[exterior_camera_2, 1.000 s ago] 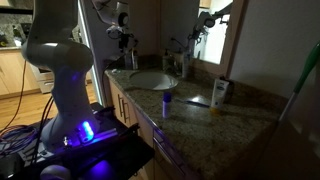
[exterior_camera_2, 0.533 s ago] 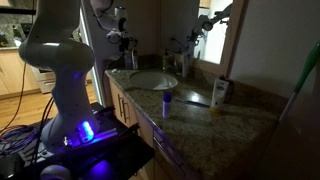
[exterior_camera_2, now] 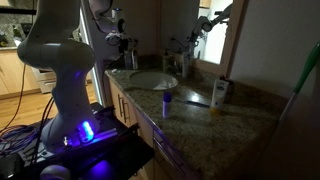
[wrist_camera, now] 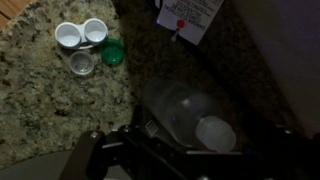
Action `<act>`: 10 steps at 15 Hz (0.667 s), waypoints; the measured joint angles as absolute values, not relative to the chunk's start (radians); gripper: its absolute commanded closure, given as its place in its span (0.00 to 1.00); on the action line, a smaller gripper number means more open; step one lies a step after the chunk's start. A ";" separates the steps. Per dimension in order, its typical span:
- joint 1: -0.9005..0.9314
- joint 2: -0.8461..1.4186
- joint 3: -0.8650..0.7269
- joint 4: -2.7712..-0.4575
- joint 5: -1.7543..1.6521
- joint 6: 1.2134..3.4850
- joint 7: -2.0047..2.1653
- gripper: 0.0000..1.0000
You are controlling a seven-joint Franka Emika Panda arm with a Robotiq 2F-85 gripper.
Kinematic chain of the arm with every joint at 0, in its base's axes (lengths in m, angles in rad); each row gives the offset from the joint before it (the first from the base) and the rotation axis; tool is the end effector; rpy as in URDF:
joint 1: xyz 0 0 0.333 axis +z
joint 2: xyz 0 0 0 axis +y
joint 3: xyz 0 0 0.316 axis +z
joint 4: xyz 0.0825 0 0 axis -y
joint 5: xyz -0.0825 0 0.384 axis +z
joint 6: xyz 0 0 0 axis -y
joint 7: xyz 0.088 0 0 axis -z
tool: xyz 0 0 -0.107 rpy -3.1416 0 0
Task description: Move the clear bottle to the right side of the counter
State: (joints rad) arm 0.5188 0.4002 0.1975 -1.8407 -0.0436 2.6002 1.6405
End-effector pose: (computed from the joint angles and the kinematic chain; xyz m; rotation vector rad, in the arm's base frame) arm 0.5133 0.4324 0.3535 -2.4924 1.2355 -0.1408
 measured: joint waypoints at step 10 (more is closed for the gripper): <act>0.558 0.447 0.158 -1.813 -0.136 2.603 1.696 0.00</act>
